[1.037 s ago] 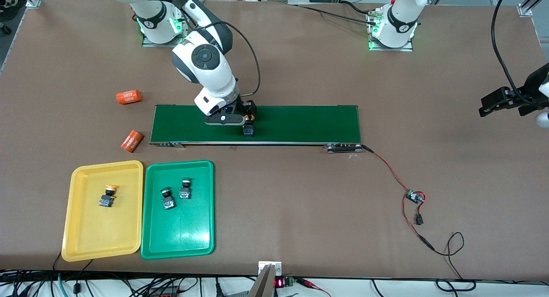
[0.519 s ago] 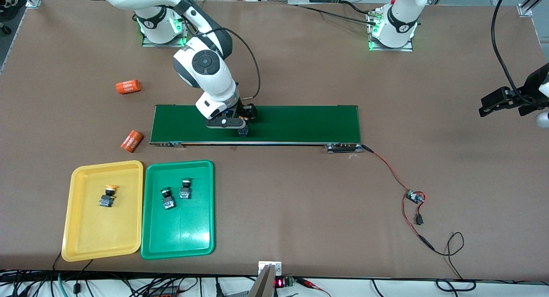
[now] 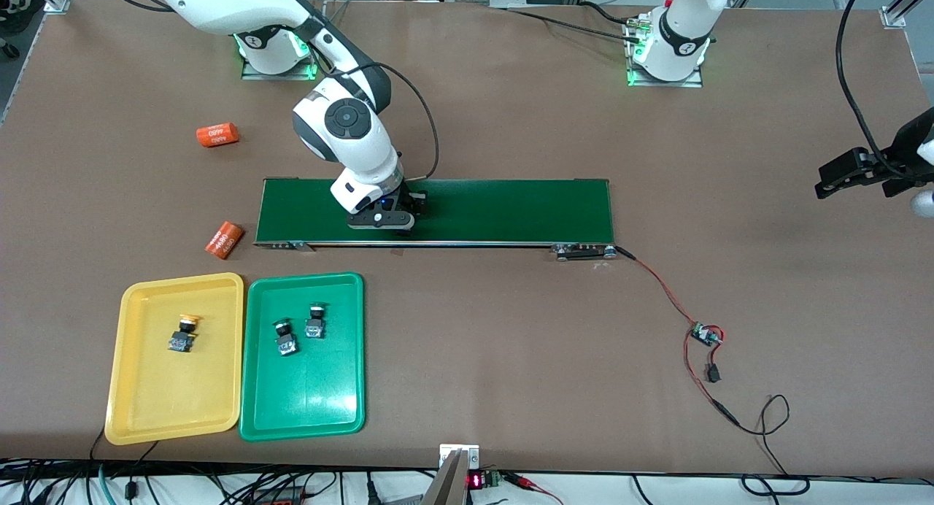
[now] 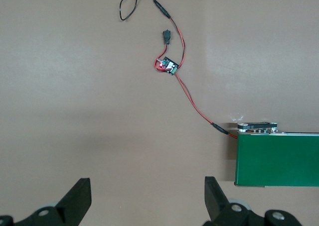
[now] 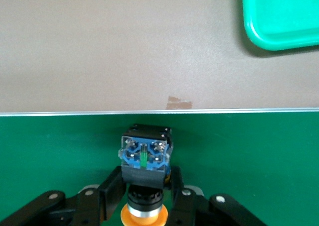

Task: Sort buttons by color to trays
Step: 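Grasp the last yellow-capped button on the belt with the right gripper, then carry the button into the yellow tray and open the right gripper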

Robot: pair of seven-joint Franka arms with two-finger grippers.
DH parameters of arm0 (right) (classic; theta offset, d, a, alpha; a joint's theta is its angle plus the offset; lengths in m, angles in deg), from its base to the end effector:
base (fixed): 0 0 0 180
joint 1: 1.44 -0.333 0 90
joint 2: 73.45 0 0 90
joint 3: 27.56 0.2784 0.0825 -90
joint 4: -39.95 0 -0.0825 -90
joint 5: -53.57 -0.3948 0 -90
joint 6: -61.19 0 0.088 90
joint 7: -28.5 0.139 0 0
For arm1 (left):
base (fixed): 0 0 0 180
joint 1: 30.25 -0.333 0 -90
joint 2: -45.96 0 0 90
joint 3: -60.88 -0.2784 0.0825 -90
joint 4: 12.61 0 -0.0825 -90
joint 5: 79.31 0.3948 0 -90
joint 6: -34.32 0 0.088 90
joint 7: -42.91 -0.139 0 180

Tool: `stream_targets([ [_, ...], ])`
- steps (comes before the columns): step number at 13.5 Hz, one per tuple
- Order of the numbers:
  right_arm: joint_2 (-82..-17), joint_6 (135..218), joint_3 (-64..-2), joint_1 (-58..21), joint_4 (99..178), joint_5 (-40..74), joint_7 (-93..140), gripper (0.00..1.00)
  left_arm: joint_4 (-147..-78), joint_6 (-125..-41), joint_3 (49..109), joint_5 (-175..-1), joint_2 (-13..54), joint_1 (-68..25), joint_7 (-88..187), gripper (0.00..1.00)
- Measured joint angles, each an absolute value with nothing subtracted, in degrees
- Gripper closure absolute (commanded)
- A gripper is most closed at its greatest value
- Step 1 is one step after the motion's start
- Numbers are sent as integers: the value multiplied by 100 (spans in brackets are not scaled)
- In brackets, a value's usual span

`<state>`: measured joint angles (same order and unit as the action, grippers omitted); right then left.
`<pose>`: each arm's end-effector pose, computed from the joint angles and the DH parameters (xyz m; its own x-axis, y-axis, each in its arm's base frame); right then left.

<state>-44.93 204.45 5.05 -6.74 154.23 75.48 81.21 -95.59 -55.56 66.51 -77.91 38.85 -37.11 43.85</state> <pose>0.4831 0.3769 0.1814 0.9971 -0.0336 0.0678 -0.0273 -0.9954 -0.0917 0.5983 0.0192 0.5419 0.9992 0.0386 -0.0029 0.0386 -0.9992 -0.0123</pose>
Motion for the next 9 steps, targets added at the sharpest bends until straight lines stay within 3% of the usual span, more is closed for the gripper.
stream_targets([
  [9,-4537,20111,272,-615,15155,7639,7984,79,-9559,-5561,6651,-7791,3885,-3711,4385,0],
])
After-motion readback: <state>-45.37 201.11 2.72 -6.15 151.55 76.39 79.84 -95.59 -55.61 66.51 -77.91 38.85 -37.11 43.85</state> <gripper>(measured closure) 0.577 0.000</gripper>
